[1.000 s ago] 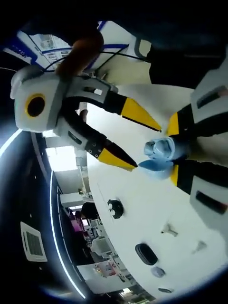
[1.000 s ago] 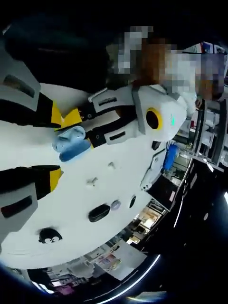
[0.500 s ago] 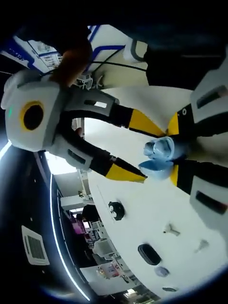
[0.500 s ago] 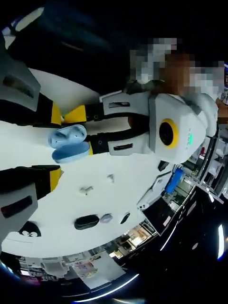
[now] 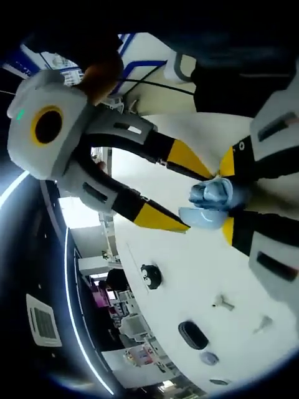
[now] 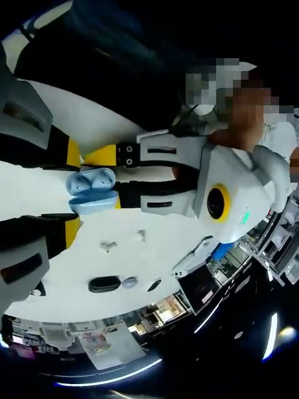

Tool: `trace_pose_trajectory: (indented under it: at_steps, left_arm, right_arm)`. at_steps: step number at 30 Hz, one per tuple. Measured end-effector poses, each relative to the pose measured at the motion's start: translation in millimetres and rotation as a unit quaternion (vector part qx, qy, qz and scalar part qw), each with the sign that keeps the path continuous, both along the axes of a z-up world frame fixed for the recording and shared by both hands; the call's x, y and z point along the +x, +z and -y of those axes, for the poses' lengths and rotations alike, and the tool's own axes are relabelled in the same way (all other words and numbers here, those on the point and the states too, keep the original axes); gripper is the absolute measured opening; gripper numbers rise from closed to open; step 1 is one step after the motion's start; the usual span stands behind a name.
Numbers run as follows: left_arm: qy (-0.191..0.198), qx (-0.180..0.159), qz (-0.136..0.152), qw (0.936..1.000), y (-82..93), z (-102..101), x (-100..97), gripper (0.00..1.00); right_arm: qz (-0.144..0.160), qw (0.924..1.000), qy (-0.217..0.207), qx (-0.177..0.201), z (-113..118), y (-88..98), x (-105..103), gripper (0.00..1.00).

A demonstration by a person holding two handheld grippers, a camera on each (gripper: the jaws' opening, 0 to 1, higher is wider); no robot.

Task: Pick up the earbuds from the table and place the earbuds into the earbud case

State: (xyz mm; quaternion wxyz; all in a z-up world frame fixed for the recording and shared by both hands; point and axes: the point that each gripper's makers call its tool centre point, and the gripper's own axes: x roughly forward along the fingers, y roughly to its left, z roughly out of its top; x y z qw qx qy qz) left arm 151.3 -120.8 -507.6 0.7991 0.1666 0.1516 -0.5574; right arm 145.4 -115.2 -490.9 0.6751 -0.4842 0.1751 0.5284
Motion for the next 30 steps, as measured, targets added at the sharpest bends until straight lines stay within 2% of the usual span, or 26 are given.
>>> trace_pose_trajectory:
  at_steps: [11,13,15,21,25,30]
  left_arm:
    - [0.006,-0.004,-0.009,0.9999,-0.5,-0.4,0.4,0.2]
    - [0.004,-0.002,-0.006,1.0,-0.1,-0.1,0.2,0.2]
    - [0.001,0.001,-0.002,1.0,0.2,0.4,-0.1,0.2]
    - [-0.004,0.005,0.003,1.0,0.5,1.2,-1.3,0.2]
    - [-0.013,0.009,0.008,0.9998,0.7,2.5,-3.3,0.19]
    - [-0.013,0.007,0.005,0.9999,0.3,0.9,-1.7,0.19]
  right_arm:
    - [0.02,0.9998,-0.006,0.006,8.5,7.0,-3.2,0.19]
    - [0.001,0.9996,-0.016,0.023,7.8,6.9,-3.3,0.2]
    - [-0.013,0.999,-0.016,0.04,4.7,8.8,0.2,0.26]
    - [-0.024,0.9994,0.011,0.022,-5.1,3.8,2.2,0.31]
    - [-0.037,0.9985,0.041,-0.005,-10.8,-1.3,-0.2,0.3]
    - [-0.04,0.9976,0.052,-0.021,-13.4,-2.4,1.0,0.29]
